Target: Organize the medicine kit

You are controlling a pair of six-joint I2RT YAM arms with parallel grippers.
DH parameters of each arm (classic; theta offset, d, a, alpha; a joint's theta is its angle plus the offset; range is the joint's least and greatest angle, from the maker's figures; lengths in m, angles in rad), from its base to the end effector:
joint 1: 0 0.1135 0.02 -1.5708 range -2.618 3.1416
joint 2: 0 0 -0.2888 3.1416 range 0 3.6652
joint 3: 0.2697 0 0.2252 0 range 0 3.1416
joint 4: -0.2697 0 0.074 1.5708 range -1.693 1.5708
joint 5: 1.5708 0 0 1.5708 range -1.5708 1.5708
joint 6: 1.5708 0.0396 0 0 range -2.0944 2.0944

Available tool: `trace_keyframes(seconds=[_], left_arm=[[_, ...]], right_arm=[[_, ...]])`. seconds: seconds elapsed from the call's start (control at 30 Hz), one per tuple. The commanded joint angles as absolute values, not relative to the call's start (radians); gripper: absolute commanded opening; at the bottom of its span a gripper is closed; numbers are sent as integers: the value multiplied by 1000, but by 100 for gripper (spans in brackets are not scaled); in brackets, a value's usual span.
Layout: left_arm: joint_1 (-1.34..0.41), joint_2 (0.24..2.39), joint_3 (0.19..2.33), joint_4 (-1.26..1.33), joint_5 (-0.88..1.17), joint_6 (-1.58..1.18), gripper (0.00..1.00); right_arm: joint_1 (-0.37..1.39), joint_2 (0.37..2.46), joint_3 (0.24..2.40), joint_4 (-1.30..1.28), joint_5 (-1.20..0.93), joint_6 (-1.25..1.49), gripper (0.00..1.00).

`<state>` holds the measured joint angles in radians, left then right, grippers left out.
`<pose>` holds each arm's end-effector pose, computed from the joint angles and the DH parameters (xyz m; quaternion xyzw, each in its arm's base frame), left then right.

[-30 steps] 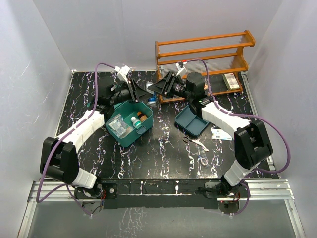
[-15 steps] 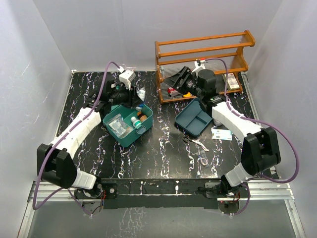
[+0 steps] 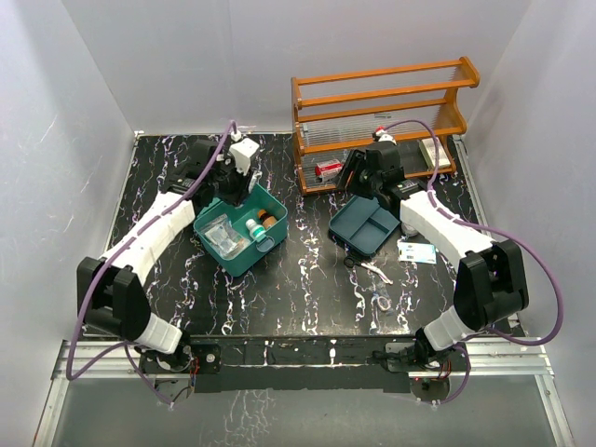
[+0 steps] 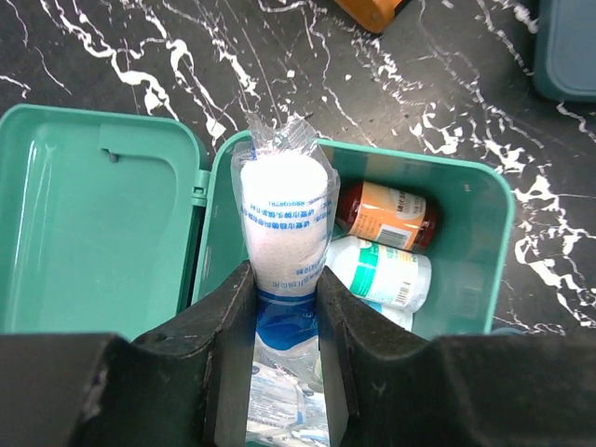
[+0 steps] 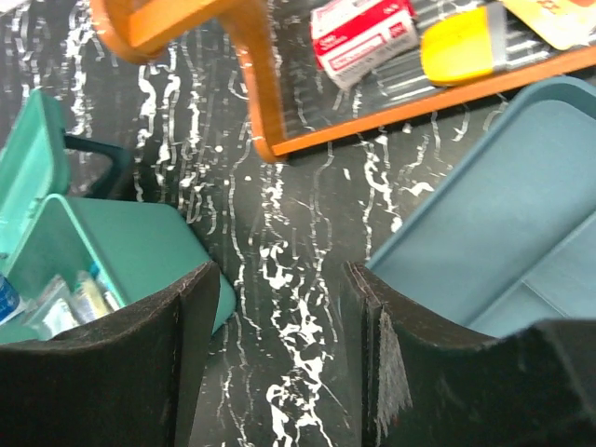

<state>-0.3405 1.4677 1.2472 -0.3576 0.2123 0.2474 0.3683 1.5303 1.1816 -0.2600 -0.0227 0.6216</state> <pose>0.2890 -0.1113 0.3503 0.3016 0.8223 -0.1151 0.4687 0.3038 0.1182 0.3193 0.1068 0.8800 0.2286 0.4024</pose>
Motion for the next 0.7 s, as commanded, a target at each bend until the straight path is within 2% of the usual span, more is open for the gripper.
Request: trace_keyframes(seconds=[0.0, 0.27, 0.67], left_arm=[[-358, 1510, 1254, -363, 129, 280, 23], [-380, 1638, 1270, -336, 110, 379, 22], [-415, 1670, 1226, -368, -22, 450, 22]], right_arm=[[369, 1525, 1235, -303, 78, 600, 51], [370, 1637, 1331, -362, 70, 648, 50], [370, 1728, 1420, -415, 54, 640, 49]])
